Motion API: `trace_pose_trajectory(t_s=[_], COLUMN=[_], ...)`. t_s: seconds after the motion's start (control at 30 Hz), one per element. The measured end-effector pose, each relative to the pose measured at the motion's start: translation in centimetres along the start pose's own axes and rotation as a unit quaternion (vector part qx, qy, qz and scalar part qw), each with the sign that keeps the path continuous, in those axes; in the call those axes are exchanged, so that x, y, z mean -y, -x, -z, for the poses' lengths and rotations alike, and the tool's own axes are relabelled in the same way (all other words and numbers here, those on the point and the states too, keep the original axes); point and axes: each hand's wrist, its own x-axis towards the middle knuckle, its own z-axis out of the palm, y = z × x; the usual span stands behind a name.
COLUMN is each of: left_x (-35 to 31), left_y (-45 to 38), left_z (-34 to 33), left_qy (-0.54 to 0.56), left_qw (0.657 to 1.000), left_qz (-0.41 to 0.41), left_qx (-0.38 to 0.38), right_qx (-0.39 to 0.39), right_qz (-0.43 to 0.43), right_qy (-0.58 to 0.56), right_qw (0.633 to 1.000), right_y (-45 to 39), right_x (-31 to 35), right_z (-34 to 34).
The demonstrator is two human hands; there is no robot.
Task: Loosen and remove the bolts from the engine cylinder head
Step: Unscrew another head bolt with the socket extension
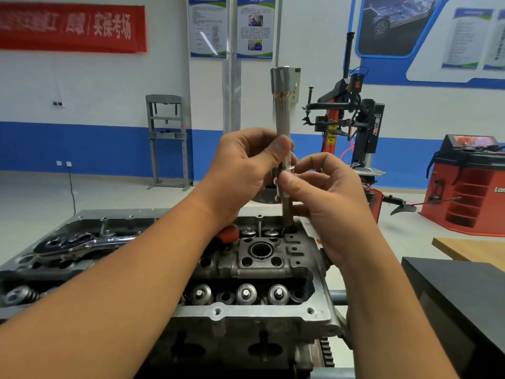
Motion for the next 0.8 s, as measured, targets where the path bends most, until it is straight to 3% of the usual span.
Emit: trace_pose_trajectory(t_s=[0.17,0.27,0.4,0.53,0.67,0.8], left_x=[-0.04,0.02,0.03,0.13,0.18,0.09], left_y=[-0.02,-0.06,-0.03,-0.15,-0.15,0.01], left_z=[-0.05,0.10,0.02,0.03,0.22,0.12], left_qy=[0.003,0.026,0.005,-0.034,0.024,0.013], left_qw=[1.000,0.999,1.000,0.998,0.999,1.000], left_qz=[-0.001,0.017,-0.002,-0.015,0.019,-0.007], left_qx=[-0.019,0.012,-0.003,-0.047,0.012,0.013], right_qx=[-0.030,-0.002,0.027,-0.023,0.015,0.043], right_qz=[0.026,0.002,-0.008,0.007,-0.008,-0.013], right_qy=[0.050,0.034,0.011,0.041,0.025,0.014], right_qw=[0.998,0.999,1.000,0.999,1.000,0.999], right_y=[-0.10,-0.24,-0.11,-0.11,-0.16,0.03], right_x=[-0.30,-0.33,0.01,-0.19,-0.15,0.06], right_z=[-0.18,-0.04,-0.07,-0.21,-0.09,-0.08])
